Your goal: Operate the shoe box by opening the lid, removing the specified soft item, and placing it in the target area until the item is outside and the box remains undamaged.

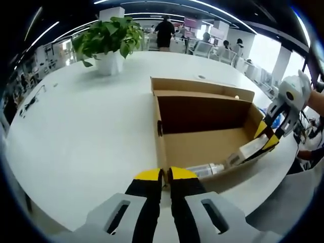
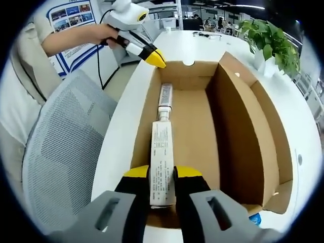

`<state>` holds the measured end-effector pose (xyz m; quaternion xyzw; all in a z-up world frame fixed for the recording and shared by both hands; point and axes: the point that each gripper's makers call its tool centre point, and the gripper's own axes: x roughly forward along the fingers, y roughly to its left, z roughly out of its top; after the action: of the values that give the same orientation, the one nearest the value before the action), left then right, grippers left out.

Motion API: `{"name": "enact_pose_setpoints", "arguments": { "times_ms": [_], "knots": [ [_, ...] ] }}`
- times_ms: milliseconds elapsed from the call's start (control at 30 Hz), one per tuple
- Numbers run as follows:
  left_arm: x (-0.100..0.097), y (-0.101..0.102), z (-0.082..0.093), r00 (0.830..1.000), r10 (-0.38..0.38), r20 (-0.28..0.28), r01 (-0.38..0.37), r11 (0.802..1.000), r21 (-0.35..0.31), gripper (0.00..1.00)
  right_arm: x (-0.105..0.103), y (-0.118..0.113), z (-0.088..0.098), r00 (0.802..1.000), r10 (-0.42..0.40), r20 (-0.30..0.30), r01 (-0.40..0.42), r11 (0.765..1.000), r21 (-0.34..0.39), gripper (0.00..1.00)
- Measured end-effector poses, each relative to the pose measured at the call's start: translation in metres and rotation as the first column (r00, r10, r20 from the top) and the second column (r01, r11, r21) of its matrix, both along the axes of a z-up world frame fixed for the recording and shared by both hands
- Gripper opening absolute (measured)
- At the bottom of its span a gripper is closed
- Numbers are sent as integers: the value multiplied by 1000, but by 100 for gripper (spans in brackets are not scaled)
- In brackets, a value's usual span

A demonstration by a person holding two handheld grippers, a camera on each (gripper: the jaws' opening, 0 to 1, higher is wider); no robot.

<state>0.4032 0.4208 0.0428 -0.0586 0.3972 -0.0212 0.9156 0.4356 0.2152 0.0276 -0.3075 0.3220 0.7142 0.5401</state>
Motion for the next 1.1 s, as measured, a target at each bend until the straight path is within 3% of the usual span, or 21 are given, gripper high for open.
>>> {"name": "enact_pose_setpoints", "arguments": {
  "times_ms": [367, 1100],
  "knots": [
    [0, -1, 0, 1000, -7, -10, 7, 1000, 9, 2, 11, 2, 21, 999, -17, 39, 16, 999, 40, 15],
    [3, 4, -3, 1000, -11, -28, 12, 1000, 27, 2, 35, -4, 75, 996, -69, 63, 60, 988, 140, 15]
  ]
}}
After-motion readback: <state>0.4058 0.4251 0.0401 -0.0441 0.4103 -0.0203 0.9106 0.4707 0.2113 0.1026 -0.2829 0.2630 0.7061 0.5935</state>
